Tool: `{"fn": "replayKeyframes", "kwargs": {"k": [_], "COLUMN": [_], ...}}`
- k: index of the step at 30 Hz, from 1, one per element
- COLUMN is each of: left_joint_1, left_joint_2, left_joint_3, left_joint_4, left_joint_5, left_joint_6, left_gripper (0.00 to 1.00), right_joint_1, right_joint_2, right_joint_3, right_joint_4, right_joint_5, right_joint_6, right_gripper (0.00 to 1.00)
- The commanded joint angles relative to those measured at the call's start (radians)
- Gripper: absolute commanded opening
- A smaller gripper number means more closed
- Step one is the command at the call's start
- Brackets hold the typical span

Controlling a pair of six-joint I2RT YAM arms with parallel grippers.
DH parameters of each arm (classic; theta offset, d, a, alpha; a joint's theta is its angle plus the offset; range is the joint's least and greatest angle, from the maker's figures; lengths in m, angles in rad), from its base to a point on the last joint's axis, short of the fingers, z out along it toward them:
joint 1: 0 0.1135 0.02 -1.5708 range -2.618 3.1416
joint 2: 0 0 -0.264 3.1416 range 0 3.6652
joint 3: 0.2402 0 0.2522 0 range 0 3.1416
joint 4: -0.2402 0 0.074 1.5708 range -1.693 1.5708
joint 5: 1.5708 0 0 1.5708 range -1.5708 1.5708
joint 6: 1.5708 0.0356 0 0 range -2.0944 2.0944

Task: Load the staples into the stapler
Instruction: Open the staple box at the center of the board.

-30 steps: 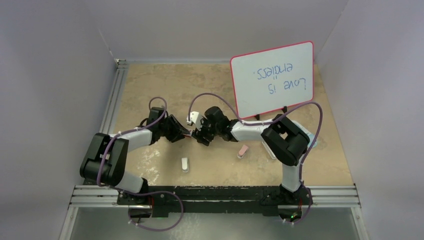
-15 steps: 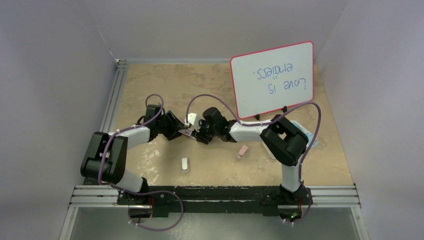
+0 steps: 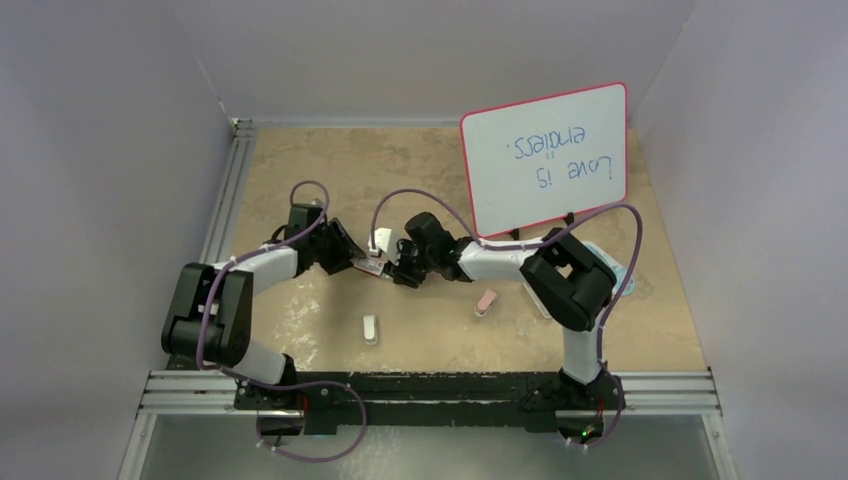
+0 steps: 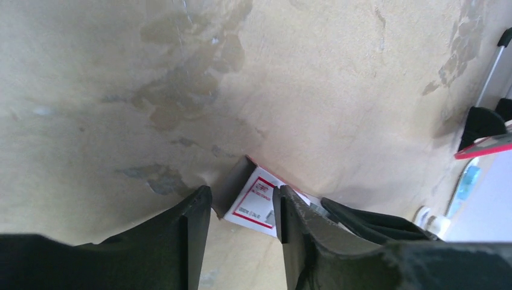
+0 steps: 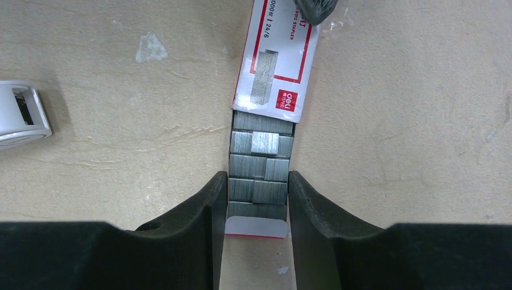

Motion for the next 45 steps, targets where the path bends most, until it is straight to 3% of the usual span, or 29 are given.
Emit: {"fn": "replayKeyframes", "kwargs": {"k": [1, 9, 17, 25, 33, 39, 45], "left_joint_1": [0.035, 0.046, 0.068, 0.123, 0.16, 0.175, 0.176], "left_joint_2": [0.015, 0.05, -0.02, -0.026, -0.054, -0.091, -0.169], "left_joint_3": [-0.018, -0.083, -0.158, -0.235, -0.247, -0.252, -0.223], "left_joint_4": [0.096, 0.26, 0.275, 0.397, 0.388, 0.371, 0.22], "left_joint_5": [0.044, 0.259, 0.217, 0.318, 0.289, 0.245, 0.091], "left_joint_6": [0.112, 0.154, 0.085, 0.084, 0.12, 0.14, 0.116], "left_gripper": [0.41, 0.32, 0.19, 0.0, 0.0, 0.0, 0.03], "right_joint_1": [0.003, 0.001, -0.009, -0.016, -0.022, -0.029, -0.034], "right_joint_2": [0.021, 0.013, 0.034, 0.022, 0.013, 0.041, 0.016], "right_joint_3": [0.025, 0.022, 0.044, 0.04, 0.039, 0.035, 0.034], "right_joint_4": [-0.071, -0.084, -0.09, -0.096, -0.108, -0.153, -0.134], "right_joint_5": [-0.042, -0.051, -0.044, -0.044, -0.024, 0.077, 0.099], "right_joint_6": [-0.032, -0.033, -0.029, -0.035, -0.038, -0.067, -0.039], "right_gripper": [0.35, 0.33, 0.32, 0.29, 0.27, 0.26, 0.3]}}
